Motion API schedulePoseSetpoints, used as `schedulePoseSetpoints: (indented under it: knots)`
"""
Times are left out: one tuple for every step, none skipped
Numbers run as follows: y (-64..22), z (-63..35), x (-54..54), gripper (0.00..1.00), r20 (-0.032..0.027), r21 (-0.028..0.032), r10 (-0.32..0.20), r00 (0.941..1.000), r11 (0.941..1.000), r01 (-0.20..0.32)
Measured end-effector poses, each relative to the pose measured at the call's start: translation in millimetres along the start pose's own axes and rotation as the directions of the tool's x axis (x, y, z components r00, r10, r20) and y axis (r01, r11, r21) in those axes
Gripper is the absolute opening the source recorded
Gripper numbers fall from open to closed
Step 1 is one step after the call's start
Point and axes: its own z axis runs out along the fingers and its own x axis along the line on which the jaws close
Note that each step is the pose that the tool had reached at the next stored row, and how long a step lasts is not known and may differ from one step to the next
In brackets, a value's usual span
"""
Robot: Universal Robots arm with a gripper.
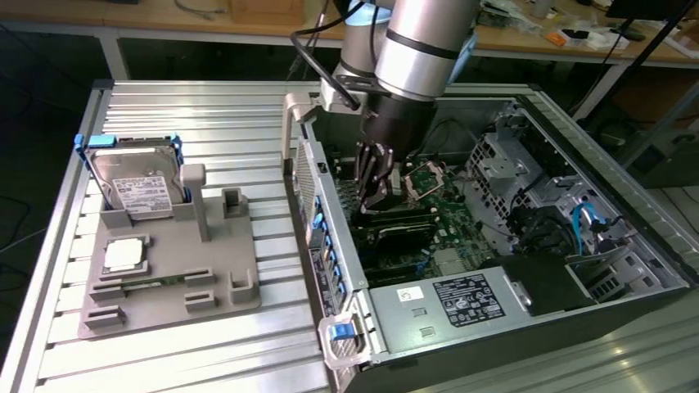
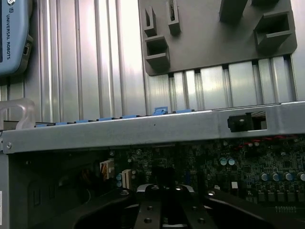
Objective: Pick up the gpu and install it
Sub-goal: 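Press down on the gpu until it lock into place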
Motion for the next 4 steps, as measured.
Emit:
schedulePoseSetpoints:
  knots:
    - [-0.1, 0.1, 0.0, 0.11, 0.0002, 0.0001, 0.000, 1.0000, 1.0000, 0.000]
    - [0.0, 0.1, 0.0, 0.11, 0.0002, 0.0001, 0.000, 1.0000, 1.0000, 0.000]
    - [0.0, 0.1, 0.0, 0.11, 0.0002, 0.0001, 0.000, 1.0000, 1.0000, 0.000]
    - [-0.1, 0.1, 0.0, 0.11, 0.0002, 0.0001, 0.000, 1.0000, 1.0000, 0.000]
